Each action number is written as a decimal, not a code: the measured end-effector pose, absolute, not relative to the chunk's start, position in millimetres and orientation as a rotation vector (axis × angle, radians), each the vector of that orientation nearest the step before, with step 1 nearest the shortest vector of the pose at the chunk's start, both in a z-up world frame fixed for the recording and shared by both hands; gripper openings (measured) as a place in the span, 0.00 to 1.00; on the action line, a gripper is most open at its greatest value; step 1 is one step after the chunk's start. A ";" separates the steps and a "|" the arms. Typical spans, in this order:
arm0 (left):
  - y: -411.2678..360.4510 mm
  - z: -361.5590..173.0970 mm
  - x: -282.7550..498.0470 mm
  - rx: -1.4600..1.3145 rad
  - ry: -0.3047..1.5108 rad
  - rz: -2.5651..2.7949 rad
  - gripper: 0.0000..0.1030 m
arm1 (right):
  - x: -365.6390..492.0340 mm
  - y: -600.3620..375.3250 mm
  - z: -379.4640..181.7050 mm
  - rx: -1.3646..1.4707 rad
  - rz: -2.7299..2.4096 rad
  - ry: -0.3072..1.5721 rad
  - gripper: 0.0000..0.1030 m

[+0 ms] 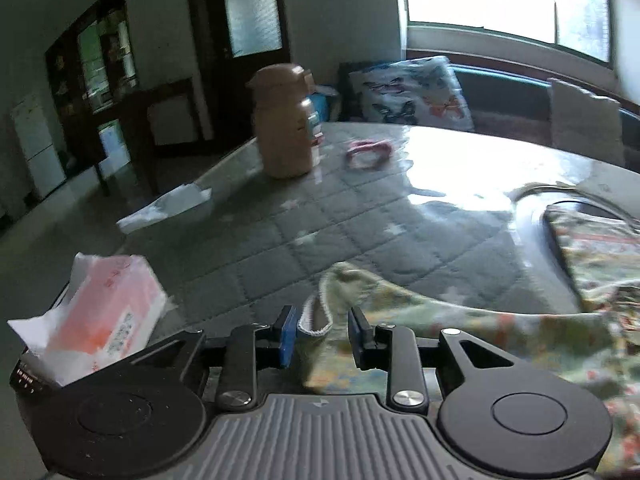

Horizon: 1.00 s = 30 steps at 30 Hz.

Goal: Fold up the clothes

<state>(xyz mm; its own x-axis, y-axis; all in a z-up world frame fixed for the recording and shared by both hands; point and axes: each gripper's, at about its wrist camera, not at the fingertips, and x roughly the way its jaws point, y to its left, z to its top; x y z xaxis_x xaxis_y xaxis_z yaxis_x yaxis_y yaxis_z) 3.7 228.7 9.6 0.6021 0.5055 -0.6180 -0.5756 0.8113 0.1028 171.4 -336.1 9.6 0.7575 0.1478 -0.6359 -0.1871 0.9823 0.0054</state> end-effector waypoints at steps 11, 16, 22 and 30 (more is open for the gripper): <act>158.9 15.8 25.0 -0.064 0.665 0.333 0.30 | 150.7 -323.2 -3.0 -0.057 0.255 0.721 0.33; 152.4 -2.5 36.3 -0.068 0.720 0.329 0.30 | 153.8 -344.7 -5.6 -0.047 0.179 0.728 0.33; 145.3 -4.2 35.4 -0.059 0.731 0.296 0.30 | 174.2 -359.4 2.1 -0.037 0.117 0.698 0.33; 111.9 -2.5 36.6 -0.034 0.726 0.182 0.31 | 215.0 -353.6 -9.2 -0.038 0.114 0.715 0.33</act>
